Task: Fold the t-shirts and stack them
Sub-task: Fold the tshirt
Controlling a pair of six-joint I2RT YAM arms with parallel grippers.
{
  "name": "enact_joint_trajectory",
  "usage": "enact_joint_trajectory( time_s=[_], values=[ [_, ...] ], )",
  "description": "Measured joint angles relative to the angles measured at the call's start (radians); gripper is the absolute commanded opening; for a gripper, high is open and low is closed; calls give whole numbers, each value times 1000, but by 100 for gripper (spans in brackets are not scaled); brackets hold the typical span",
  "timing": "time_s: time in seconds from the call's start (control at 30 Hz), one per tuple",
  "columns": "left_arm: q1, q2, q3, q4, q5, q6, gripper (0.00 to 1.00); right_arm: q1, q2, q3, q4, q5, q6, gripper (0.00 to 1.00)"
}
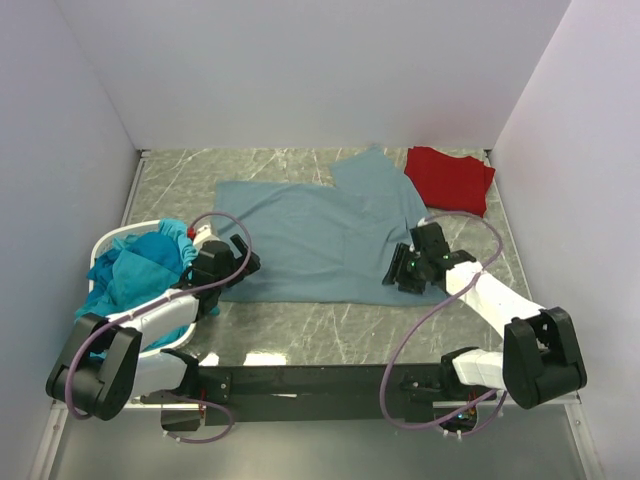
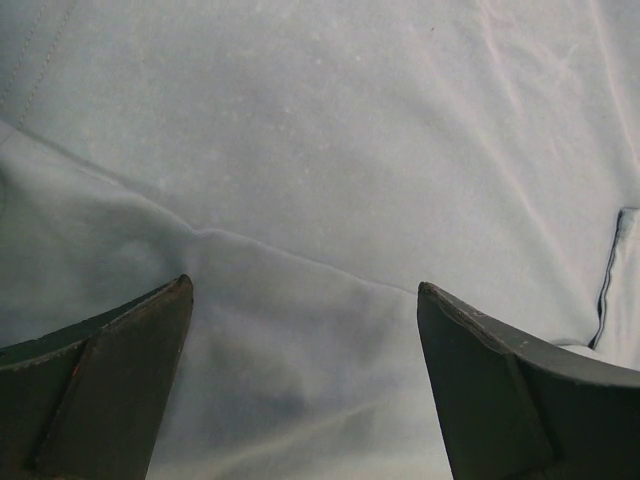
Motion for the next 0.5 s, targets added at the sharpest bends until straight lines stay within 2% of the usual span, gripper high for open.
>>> enact_joint_trajectory(
  time_s=[0.23,0.5],
  values=[
    [-3,18,35,37,7,60,99,0,68,150,37,51,-46,56],
    [-4,202,95,119,40,105,99,0,313,190,98,73,-69,56]
  ],
)
